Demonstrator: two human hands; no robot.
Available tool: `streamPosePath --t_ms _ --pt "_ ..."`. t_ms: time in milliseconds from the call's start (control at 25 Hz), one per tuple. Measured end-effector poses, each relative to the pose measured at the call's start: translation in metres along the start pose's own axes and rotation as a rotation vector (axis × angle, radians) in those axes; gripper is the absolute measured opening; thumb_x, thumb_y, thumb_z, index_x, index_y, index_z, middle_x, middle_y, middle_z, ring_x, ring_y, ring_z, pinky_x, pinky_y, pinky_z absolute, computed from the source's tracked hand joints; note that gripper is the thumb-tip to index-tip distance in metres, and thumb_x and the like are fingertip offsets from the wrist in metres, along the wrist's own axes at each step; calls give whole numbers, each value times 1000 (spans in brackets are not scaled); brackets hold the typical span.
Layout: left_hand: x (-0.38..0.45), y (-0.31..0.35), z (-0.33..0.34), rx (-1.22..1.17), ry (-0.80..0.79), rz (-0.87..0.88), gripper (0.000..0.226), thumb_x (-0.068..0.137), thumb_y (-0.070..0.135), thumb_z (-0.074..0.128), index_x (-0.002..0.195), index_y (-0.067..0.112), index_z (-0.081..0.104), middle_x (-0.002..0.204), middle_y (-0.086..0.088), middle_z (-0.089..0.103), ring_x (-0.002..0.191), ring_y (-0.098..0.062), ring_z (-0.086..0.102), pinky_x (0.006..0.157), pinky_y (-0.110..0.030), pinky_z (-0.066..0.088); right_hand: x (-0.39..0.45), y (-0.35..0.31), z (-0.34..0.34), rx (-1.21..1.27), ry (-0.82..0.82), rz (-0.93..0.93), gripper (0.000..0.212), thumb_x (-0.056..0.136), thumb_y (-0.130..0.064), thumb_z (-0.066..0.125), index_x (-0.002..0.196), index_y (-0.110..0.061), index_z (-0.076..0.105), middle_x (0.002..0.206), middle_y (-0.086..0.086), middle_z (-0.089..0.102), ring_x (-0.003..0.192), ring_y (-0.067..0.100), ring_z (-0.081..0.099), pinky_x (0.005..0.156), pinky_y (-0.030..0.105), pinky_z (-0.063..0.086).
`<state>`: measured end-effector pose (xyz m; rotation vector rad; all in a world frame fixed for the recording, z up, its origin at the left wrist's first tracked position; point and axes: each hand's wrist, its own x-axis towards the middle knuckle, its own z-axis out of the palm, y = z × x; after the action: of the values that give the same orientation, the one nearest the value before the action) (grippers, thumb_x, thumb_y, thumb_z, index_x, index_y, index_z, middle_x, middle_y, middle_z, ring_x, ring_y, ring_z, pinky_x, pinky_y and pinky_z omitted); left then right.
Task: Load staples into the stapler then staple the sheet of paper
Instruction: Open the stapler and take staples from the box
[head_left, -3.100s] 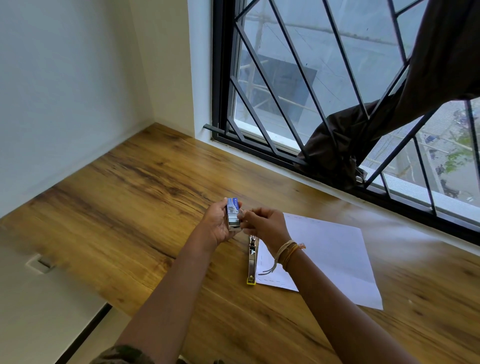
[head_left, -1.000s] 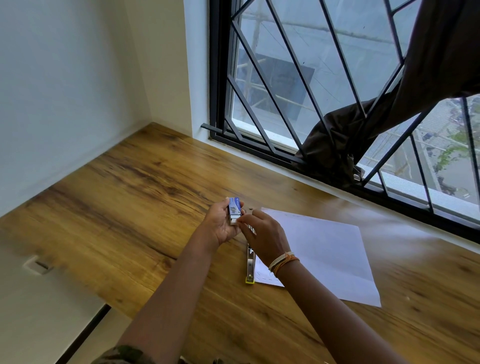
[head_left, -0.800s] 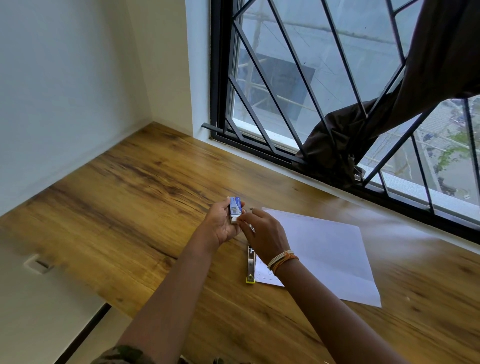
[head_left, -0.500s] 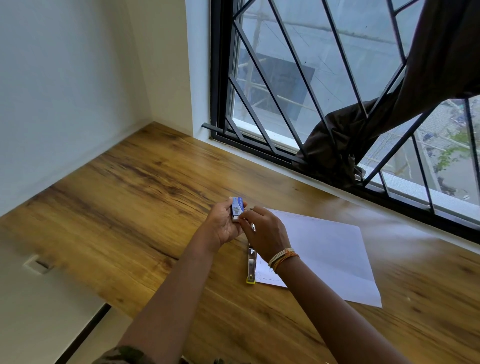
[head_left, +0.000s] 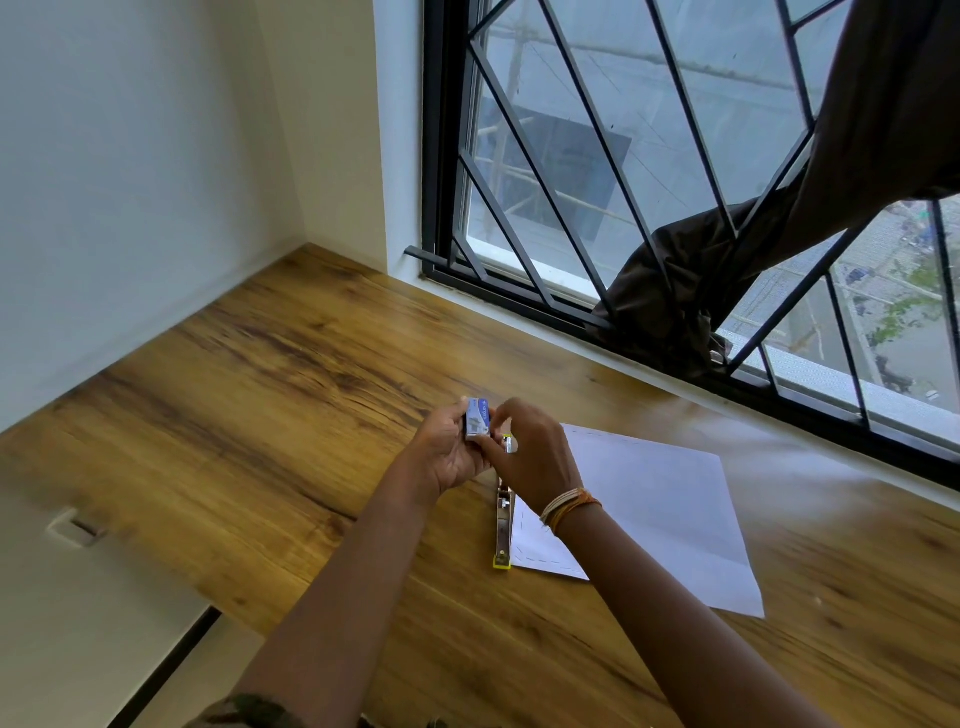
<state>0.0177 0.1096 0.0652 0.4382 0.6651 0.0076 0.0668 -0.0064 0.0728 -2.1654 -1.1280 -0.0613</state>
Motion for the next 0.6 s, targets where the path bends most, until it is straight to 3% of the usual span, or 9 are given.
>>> streamPosePath --t_ms 80,200,360,600 --pt "0 1 0 21 3 -1 49 103 39 26 94 -1 53 77 -13 49 68 -18 47 65 -28 45 7 4 -4 107 -59 79 48 70 -28 81 107 -13 54 68 -13 50 56 2 44 52 11 34" --pt "-1 -1 2 30 -12 -10 50 103 39 27 91 0 55 76 -12 49 67 -16 47 67 -28 43 19 12 -10 181 -185 195 70 65 -30 84 125 -19 50 67 -18 39 56 0 38 50 10 30" --pt "-1 -1 5 43 -18 -22 49 103 39 27 95 -1 55 78 -12 51 67 -15 49 52 -23 51 28 20 -13 197 -237 148 58 65 -29 85 116 -18 60 67 -20 40 56 1 37 46 8 34" --pt "0 -3 2 108 -9 -10 48 102 41 30 98 2 58 78 -10 53 65 -15 51 60 -27 49 26 22 -10 192 -157 107 52 62 -34 86 107 -19 64 63 -16 44 55 2 34 43 10 34"
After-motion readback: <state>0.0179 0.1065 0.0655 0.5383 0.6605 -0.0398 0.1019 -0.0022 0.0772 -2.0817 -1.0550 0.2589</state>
